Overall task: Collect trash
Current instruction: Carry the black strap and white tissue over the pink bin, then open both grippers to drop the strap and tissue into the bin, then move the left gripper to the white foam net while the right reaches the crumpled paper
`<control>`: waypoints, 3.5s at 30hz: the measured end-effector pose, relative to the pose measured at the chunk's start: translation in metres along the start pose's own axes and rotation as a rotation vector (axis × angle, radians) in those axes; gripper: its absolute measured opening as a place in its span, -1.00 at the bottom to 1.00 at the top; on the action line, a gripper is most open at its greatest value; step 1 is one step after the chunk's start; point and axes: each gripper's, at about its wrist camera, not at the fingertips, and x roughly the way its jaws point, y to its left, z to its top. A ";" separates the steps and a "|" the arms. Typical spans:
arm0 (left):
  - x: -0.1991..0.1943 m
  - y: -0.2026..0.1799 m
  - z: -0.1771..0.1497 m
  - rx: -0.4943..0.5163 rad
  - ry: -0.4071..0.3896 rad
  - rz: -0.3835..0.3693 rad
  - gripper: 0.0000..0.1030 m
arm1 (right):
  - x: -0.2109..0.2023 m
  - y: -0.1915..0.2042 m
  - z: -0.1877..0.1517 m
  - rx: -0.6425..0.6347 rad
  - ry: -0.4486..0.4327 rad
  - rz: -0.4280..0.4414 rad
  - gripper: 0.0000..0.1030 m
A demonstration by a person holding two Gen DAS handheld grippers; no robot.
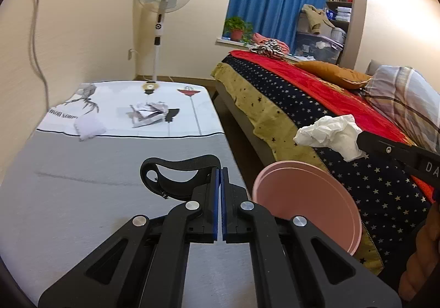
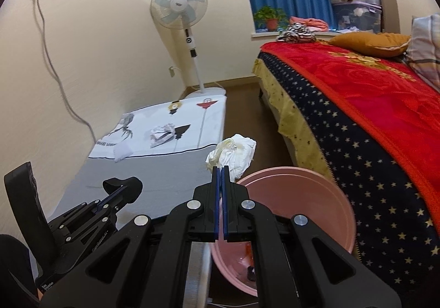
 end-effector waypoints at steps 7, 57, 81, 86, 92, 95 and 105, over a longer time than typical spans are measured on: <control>0.008 -0.024 0.001 0.021 0.003 -0.046 -0.98 | -0.010 -0.021 0.004 0.023 -0.017 -0.065 -0.97; 0.048 -0.058 -0.013 0.035 0.130 -0.215 -0.53 | -0.012 -0.071 0.000 0.157 -0.017 -0.233 -0.23; 0.055 0.065 0.002 -0.164 0.093 0.150 -0.53 | 0.067 -0.003 0.003 0.089 0.000 -0.006 -0.23; 0.058 0.090 0.005 -0.211 0.092 0.207 -0.53 | 0.094 0.012 0.006 0.074 0.030 0.059 -0.25; 0.060 0.117 0.014 -0.272 0.072 0.265 -0.53 | 0.129 0.038 0.018 0.061 0.053 0.155 -0.27; 0.064 0.135 0.020 -0.306 0.062 0.303 -0.53 | 0.149 0.052 0.026 0.040 0.063 0.181 -0.28; 0.088 0.188 0.037 -0.420 0.049 0.397 -0.53 | 0.223 0.086 0.050 0.015 0.124 0.231 -0.28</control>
